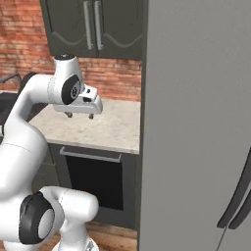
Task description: Retrieve the chicken drumstick from the fridge and place it on the saucepan with marinade on the stove.
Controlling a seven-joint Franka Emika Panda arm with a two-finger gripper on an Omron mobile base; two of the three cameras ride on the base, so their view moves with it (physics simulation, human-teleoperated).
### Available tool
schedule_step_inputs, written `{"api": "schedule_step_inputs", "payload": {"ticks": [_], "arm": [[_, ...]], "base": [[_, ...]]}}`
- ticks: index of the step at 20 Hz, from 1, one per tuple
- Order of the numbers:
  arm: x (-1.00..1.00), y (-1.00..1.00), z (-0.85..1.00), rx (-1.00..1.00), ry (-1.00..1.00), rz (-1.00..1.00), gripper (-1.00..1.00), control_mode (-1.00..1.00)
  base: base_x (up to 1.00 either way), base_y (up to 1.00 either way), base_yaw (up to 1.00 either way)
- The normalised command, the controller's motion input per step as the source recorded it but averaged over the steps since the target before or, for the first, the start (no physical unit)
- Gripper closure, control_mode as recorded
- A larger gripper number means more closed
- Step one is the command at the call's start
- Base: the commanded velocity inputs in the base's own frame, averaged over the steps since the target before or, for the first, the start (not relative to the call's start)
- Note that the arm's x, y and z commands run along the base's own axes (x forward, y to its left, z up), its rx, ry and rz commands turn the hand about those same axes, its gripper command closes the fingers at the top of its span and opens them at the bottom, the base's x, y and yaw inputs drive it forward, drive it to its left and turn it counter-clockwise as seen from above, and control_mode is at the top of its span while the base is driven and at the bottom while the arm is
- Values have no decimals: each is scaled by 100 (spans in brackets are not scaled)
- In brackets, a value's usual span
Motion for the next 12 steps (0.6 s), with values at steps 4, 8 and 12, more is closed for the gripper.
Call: {"api": "schedule_step_inputs", "payload": {"ticks": [4,8,12], "arm": [[0,0,0,0,0,0,-100,100],[0,0,0,0,0,0,-100,100],[0,0,0,0,0,0,-100,100]], "base": [[0,0,0],[-86,-23,-6],[-100,-27,-7]]}}
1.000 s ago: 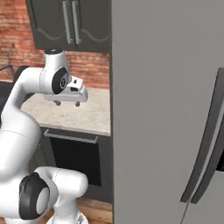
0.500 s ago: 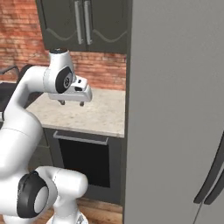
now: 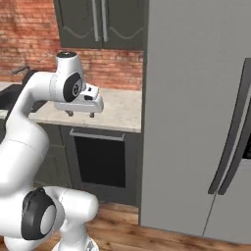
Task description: Retrieve the chicken drumstick from the fridge and place it on the saucepan with marinade on the stove.
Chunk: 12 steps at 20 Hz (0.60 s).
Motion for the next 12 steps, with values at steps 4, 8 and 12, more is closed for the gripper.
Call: {"api": "schedule_step_inputs", "payload": {"ticks": [4,8,12], "arm": [[0,0,0,0,0,0,-100,100],[0,0,0,0,0,0,-100,100],[0,0,0,0,0,0,-100,100]], "base": [[-92,-31,-11],[-50,-63,-21],[-6,-79,-30]]}}
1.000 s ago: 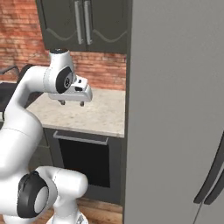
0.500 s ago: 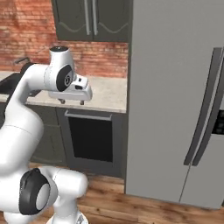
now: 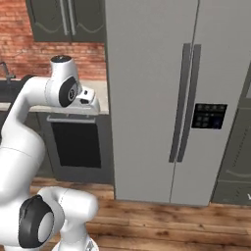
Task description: Retrieve the chicken drumstick from the fridge and place it on the saucepan with marinade on the stove.
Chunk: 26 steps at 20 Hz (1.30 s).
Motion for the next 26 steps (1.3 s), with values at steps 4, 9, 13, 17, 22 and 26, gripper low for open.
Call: {"api": "schedule_step_inputs", "payload": {"ticks": [4,9,13,17,22,26], "arm": [[0,0,0,0,0,0,-100,100],[0,0,0,0,0,0,-100,100],[0,0,0,0,0,0,-100,100],[0,0,0,0,0,0,-100,100],[0,0,0,0,0,0,-100,100],[0,0,0,0,0,0,-100,100]], "base": [[2,-70,-8],[29,-47,0],[41,-54,5],[26,-53,4],[16,-60,7],[20,-58,12]]}}
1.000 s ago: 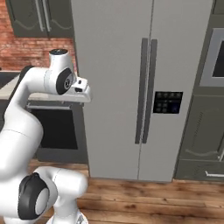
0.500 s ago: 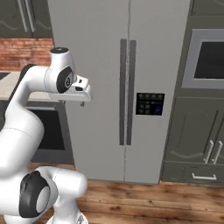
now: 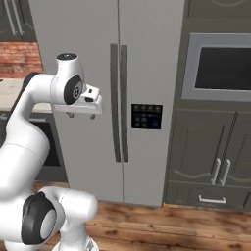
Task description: Retrieve the chicken drumstick from the fridge and place it on the saucepan with marinade on the stove.
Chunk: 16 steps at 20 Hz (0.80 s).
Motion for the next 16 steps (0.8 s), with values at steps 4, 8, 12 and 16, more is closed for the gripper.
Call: {"api": "schedule_step_inputs", "payload": {"ticks": [4,8,12,16], "arm": [[0,0,0,0,0,0,-100,100],[0,0,0,0,0,0,-100,100],[0,0,0,0,0,0,-100,100],[0,0,0,0,0,0,-100,100]], "base": [[35,-34,5],[32,-19,1],[26,-8,0],[7,0,0]]}}
